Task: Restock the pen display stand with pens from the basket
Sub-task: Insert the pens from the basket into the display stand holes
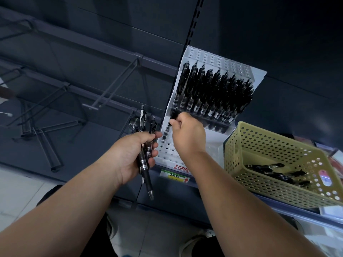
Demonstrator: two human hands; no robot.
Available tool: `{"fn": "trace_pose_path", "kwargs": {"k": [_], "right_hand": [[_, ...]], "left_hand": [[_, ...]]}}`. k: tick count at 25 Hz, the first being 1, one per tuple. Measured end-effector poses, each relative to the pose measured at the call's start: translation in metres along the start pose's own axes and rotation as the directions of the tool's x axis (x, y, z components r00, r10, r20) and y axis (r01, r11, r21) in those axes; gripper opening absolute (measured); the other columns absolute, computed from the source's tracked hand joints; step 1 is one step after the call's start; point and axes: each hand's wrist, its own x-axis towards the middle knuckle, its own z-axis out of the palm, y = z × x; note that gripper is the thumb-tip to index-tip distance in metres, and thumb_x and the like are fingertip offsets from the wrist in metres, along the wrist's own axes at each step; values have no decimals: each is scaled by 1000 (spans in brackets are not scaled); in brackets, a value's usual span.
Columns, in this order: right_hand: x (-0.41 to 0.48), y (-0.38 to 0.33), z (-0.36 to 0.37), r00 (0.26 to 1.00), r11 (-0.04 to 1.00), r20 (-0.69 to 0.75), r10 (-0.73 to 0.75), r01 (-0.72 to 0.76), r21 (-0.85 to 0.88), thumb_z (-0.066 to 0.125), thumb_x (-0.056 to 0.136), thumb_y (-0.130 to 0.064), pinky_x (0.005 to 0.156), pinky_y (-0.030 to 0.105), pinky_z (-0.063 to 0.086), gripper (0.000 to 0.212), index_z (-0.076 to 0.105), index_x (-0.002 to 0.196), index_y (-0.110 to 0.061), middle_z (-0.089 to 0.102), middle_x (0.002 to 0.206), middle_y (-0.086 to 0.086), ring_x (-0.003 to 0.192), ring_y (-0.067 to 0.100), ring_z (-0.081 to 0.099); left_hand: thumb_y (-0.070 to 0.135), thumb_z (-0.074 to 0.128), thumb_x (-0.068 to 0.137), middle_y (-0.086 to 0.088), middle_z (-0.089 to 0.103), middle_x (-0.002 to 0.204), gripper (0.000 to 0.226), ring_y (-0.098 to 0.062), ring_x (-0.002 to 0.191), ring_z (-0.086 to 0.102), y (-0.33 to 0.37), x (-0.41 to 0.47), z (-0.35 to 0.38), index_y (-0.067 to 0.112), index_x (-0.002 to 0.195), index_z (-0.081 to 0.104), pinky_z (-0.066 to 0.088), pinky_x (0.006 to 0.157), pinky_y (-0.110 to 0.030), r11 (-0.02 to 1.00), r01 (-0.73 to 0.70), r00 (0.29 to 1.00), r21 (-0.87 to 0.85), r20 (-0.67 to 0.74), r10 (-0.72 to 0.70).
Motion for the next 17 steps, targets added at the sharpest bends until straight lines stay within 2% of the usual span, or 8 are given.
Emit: {"fn": "trace_pose_path", "kwargs": {"k": [4, 7, 10, 12, 14, 15, 17], "right_hand": [[6, 0, -4, 998, 997, 63, 10, -6, -75, 50, 100, -25, 54, 33, 35, 28, 48, 77, -8, 52, 65, 3, 63, 23, 48], [6, 1, -3, 998, 998, 50, 36, -33, -56, 53, 98, -27, 56, 36, 44, 28, 56, 82, -4, 61, 70, 9, 62, 22, 51], [3, 2, -6, 995, 995, 53, 88, -91, 47, 58, 95, -31, 63, 35, 47, 25, 63, 84, -9, 64, 72, 4, 69, 20, 59], [-5, 2, -11, 990, 970, 66, 128, -138, 202, 60, 93, -34, 66, 36, 51, 22, 63, 82, -16, 66, 72, -2, 72, 19, 65], [-17, 1, -17, 969, 869, 114, 217, -245, 429, 59, 94, -31, 65, 35, 54, 19, 63, 82, -18, 68, 73, -2, 68, 16, 67], [-23, -1, -20, 945, 769, 185, 268, -326, 549, 58, 96, -29, 63, 31, 53, 18, 64, 84, -17, 69, 77, -1, 68, 14, 67], [-32, -5, -27, 875, 501, 376, 304, -483, 719, 55, 98, -29, 64, 27, 50, 20, 66, 93, -12, 71, 85, 4, 72, 16, 65]], "left_hand": [[13, 51, 94, -3, 52, 73, 22, -11, 55, 51, -1, 1, -1, 6, 101, 70, 40, 39, -20, 1000, -6, 1000, 26, -17, 6], [12, 56, 93, -5, 55, 77, 16, -11, 56, 54, -2, -1, 1, 4, 99, 68, 41, 39, -20, 999, 0, 1000, 40, -17, 0], [10, 60, 90, -7, 59, 77, 4, -12, 53, 57, -3, -5, 4, 7, 92, 62, 41, 39, -21, 1000, -20, 1000, 12, -19, 20], [11, 61, 90, -7, 61, 74, 3, -12, 53, 58, -2, -8, 6, 8, 89, 61, 42, 39, -21, 1000, -30, 999, -3, -10, 30], [13, 60, 91, -6, 65, 72, 6, -13, 54, 60, -1, -13, 9, 8, 88, 62, 45, 41, -22, 999, -36, 999, 1, -7, 36], [14, 60, 91, -5, 66, 71, 8, -13, 55, 61, -2, -15, 11, 8, 87, 63, 47, 43, -22, 999, -40, 999, 6, -14, 40], [16, 61, 91, -5, 68, 70, 11, -13, 56, 63, -3, -19, 16, 8, 84, 64, 49, 44, -23, 999, -45, 999, 8, -26, 45]]}}
